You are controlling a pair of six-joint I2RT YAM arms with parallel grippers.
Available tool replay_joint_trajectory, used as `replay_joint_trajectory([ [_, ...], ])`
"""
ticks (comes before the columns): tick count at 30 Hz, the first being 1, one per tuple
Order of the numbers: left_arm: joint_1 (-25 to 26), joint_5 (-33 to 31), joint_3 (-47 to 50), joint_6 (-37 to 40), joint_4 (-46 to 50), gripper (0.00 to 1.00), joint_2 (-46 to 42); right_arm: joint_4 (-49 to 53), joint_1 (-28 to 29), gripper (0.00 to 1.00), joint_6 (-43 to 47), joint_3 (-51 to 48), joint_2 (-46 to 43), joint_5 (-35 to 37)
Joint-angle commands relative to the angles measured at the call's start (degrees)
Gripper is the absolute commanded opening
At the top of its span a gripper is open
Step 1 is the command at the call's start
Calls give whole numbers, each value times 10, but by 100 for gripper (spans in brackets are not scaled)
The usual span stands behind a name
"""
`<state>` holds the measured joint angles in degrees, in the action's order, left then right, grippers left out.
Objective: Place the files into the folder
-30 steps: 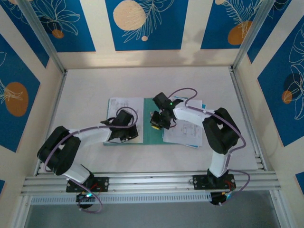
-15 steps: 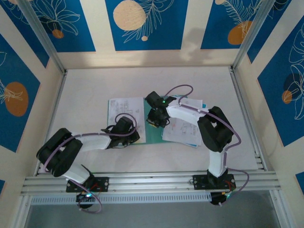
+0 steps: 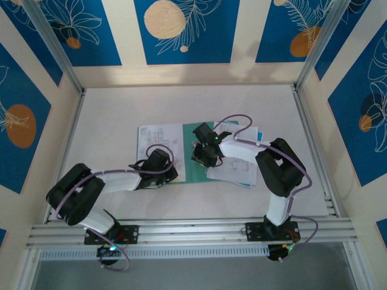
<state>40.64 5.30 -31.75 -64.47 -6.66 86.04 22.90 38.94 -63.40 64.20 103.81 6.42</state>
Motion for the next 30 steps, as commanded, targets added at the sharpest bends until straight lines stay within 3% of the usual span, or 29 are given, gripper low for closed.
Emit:
replay_joint_trajectory([
  [1,6,-13,13,0,41,0,8,-115,-19,35,33,-41,-24,-63],
  [12,7,-10,9,1,40,0,13,-172,-34,32,25,-81,-25,-104],
  [19,6,-11,8,3,45,0,11,-140,-30,24,21,-61,-11,-89],
  [30,6,-10,3,7,49,0,12,-132,-28,25,15,-66,-3,-82],
])
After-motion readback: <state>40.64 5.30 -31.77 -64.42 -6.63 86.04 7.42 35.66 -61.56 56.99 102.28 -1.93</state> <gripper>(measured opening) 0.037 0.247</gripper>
